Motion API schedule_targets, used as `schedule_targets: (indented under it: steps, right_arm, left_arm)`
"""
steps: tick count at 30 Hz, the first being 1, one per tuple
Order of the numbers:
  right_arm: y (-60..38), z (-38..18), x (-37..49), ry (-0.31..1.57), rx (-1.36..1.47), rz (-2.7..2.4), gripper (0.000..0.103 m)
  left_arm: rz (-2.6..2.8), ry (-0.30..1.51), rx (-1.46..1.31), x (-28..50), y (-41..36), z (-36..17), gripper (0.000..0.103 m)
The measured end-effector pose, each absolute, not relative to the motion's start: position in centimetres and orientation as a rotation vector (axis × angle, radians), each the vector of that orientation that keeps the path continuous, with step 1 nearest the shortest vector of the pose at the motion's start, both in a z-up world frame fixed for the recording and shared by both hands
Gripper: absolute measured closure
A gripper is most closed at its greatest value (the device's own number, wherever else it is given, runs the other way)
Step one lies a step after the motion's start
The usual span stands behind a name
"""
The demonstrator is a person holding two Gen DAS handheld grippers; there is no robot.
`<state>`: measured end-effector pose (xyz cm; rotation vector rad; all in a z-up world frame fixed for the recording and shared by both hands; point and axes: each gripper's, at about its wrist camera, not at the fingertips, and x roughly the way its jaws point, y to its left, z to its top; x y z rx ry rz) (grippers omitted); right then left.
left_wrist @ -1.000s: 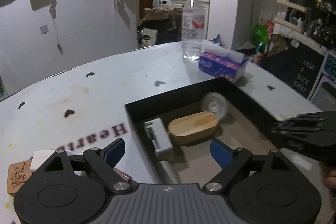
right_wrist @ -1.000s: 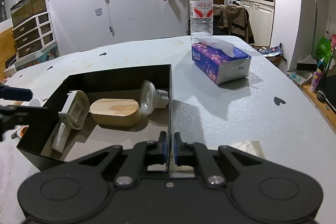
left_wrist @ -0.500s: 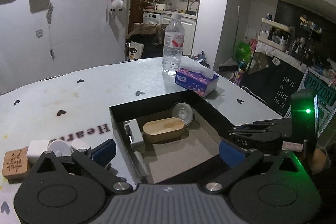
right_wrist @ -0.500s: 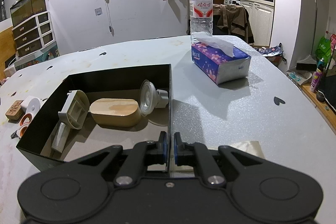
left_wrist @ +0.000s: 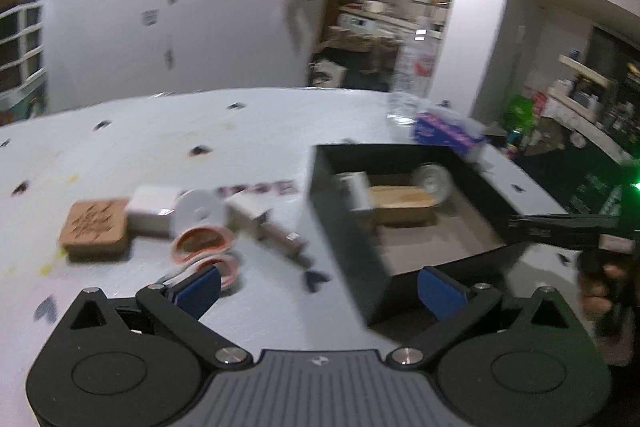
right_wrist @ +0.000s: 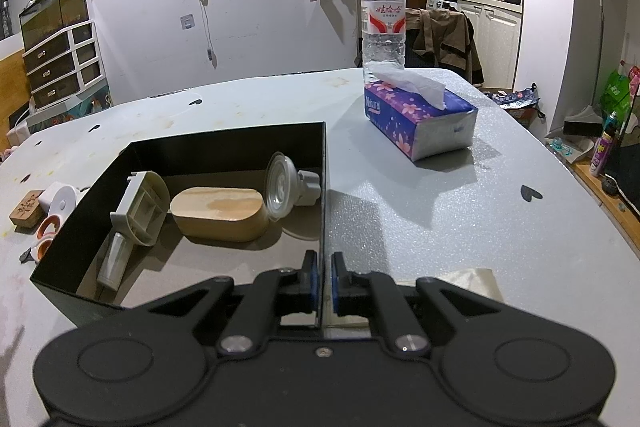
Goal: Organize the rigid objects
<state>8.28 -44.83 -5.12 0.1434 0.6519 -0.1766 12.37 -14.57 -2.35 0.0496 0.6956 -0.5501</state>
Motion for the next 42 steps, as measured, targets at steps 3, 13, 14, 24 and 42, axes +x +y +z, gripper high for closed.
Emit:
schedule_targets:
  steps: [3, 13, 14, 24, 42]
  right_arm:
    - [-44.8, -5.1, 8.3, 0.652, 0.141, -0.179, 0.096]
    - [-44.8, -5.1, 8.2, 0.653, 0.135, -0.182, 0.096]
    - [-44.8, -5.1, 8.3, 0.652, 0.135, -0.182, 0.096]
    - [-44.8, -5.1, 8.2, 0.65, 0.138, -0.178, 0.096]
    - [-44.9, -5.1, 8.1, 0.646, 0.14, -0.172, 0.096]
  left_arm:
    - [-0.493, 0.709, 0.037, 13.2, -12.9, -3.4, 0.0]
    - [-0.31, 0.768, -0.023, 16.8, -10.8, -6.5, 0.0]
    - [-0.298, 0.777, -0.028, 17.2, -10.8, -6.8, 0.0]
    - [-0.18, 0.783, -0.062, 19.7, -13.3, -8.3, 0.0]
    - [-0.25, 0.697, 0.105, 19.1, -13.8, -9.4, 0.003]
